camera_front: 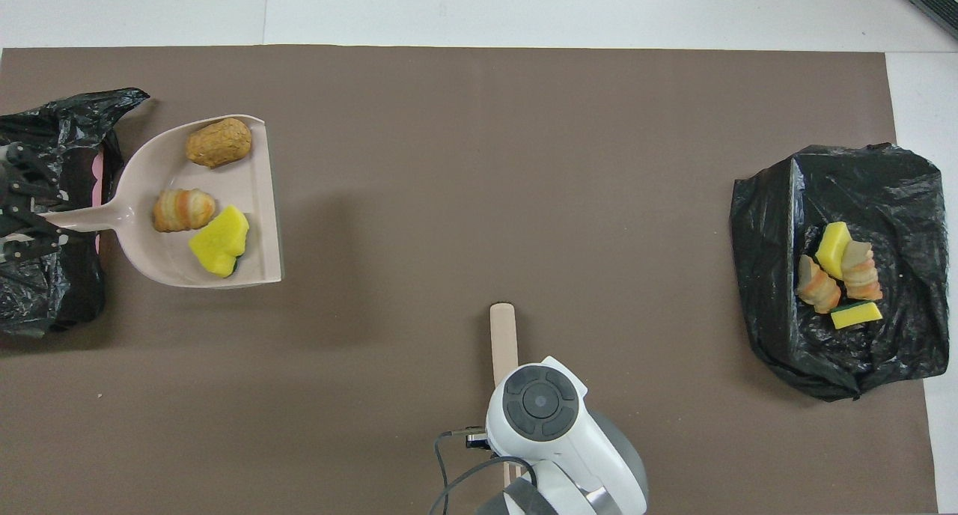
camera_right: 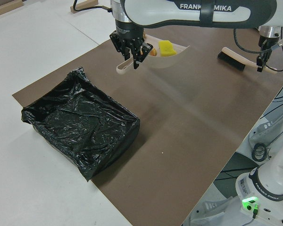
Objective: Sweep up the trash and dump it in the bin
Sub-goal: 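Tip the dustpan with the left gripper while the right gripper drops the brush, then bring the empty dustpan with the left gripper back to the mat center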
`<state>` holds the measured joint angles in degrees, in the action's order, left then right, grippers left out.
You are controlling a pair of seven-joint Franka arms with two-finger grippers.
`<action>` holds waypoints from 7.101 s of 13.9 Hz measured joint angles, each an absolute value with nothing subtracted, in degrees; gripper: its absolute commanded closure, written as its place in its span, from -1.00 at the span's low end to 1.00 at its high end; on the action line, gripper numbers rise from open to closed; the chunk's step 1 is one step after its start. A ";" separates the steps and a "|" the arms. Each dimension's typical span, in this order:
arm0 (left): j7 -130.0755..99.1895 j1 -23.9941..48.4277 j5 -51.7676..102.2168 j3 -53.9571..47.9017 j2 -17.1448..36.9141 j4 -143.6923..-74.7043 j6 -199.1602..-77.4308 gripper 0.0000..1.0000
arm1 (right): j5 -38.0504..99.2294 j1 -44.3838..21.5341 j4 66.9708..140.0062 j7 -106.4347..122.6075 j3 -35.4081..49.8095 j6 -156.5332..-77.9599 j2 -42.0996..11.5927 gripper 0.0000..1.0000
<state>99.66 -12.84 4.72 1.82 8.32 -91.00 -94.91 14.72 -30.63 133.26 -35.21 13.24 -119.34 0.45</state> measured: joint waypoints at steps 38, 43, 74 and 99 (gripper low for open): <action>81.10 -14.00 -64.83 0.39 12.76 -86.69 -110.28 1.00 | -1.65 -3.54 101.35 -10.58 1.04 -100.98 1.20 -1.00; 79.73 -7.11 -53.02 -0.08 10.70 -86.75 -100.78 1.00 | -1.96 -1.78 101.15 -3.90 -1.92 -99.49 3.36 -1.00; -14.57 26.57 1.38 -0.67 9.12 -98.64 -103.19 1.00 | -1.07 -1.87 95.68 -2.45 -3.58 -90.23 7.53 -1.00; -29.00 35.63 6.34 1.39 25.58 -83.24 -111.85 -1.00 | -1.13 -1.87 94.12 -2.44 -3.54 -89.93 7.09 -1.00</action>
<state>-29.00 35.63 6.34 1.39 25.58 -83.24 -111.85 -1.13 -1.87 94.12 -2.44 -3.54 -89.93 7.09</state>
